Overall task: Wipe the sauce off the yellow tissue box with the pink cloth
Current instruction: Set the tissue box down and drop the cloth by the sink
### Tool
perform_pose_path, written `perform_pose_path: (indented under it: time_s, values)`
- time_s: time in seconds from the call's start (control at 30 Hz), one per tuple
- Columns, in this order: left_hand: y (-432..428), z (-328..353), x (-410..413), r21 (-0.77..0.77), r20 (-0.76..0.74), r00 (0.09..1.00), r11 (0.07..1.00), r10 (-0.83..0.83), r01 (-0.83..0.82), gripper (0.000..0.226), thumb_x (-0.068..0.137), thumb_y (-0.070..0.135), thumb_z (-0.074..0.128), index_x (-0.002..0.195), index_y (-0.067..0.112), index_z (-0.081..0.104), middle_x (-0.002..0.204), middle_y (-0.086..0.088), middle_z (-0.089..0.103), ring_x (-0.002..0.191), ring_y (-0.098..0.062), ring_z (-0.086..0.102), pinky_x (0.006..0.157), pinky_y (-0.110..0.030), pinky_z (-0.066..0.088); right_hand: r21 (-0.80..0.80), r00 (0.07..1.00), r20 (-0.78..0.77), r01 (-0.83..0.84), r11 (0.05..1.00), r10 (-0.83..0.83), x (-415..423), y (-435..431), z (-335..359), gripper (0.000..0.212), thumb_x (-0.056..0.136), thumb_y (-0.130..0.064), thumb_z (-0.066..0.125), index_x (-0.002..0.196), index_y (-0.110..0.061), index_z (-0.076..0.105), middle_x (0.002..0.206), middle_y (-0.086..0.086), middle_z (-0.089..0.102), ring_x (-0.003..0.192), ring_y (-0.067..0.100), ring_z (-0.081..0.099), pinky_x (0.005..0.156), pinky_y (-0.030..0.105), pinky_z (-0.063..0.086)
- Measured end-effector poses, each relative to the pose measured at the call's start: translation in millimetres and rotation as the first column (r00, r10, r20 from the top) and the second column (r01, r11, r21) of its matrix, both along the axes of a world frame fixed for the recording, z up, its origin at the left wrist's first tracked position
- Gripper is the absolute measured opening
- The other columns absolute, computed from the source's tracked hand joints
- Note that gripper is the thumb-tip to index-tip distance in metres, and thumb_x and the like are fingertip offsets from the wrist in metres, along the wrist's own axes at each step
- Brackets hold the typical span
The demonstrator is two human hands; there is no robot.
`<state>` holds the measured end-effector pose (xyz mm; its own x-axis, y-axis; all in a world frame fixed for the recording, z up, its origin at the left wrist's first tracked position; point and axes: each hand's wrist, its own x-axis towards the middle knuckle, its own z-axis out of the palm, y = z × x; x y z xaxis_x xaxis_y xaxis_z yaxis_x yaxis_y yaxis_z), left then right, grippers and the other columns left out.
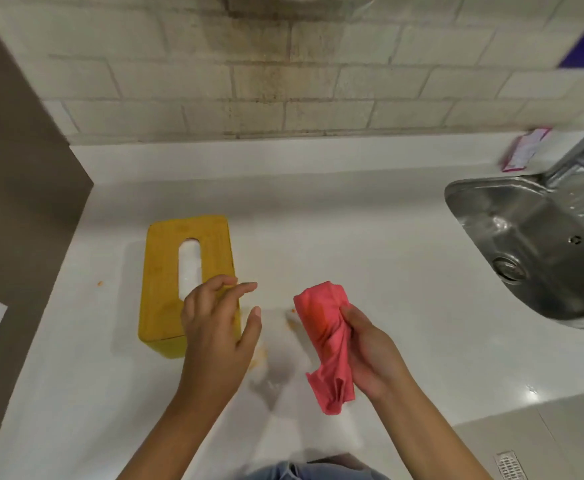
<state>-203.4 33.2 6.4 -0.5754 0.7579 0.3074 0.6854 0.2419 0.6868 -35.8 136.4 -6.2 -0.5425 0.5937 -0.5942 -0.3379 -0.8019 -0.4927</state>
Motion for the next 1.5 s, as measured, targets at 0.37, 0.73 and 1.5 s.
perform_pose_path:
  time_s: [0.37, 0.73, 1.5]
  values:
    - [60, 0, 76, 0.01, 0.175, 0.96, 0.975, -0.22, 0.222, 0.022, 0.086, 0.028, 0.055, 0.101, 0.043, 0.056, 0.107, 0.029, 0.045, 0.106, 0.008, 0.037, 0.094, -0.025, 0.034, 0.288, 0.979, 0.16, 0.075, 0.955, -0.125, 107, 55, 11, 0.028, 0.102, -0.016, 0.036, 0.111, -0.005, 0.06, 0.095, 0.012, 0.07, 0.082, 0.022, 0.068, 0.067, 0.032, 0.057]
    - [123, -18, 189, -0.028, 0.285, 0.928, 0.966, -0.239, 0.257, 0.026, 0.089, 0.021, 0.056, 0.101, 0.043, 0.059, 0.11, 0.029, 0.048, 0.112, 0.015, 0.034, 0.102, -0.036, 0.035, 0.296, 0.822, 0.567, -0.142, 0.945, -0.054, 262, 178, -45, 0.027, 0.095, -0.002, 0.036, 0.088, -0.003, 0.061, 0.078, 0.015, 0.064, 0.071, 0.026, 0.058, 0.071, 0.038, 0.047]
    - [79, -22, 146, -0.032, 0.32, 0.943, 0.993, -0.097, 0.113, 0.03, 0.089, 0.009, 0.057, 0.089, 0.037, 0.065, 0.094, 0.023, 0.065, 0.097, 0.008, 0.057, 0.079, -0.001, 0.04, 0.727, 0.571, 0.679, -0.611, 0.313, -0.461, 172, 145, -30, 0.022, 0.09, -0.007, 0.055, 0.102, -0.021, 0.066, 0.094, -0.009, 0.064, 0.066, 0.006, 0.056, 0.062, 0.011, 0.039]
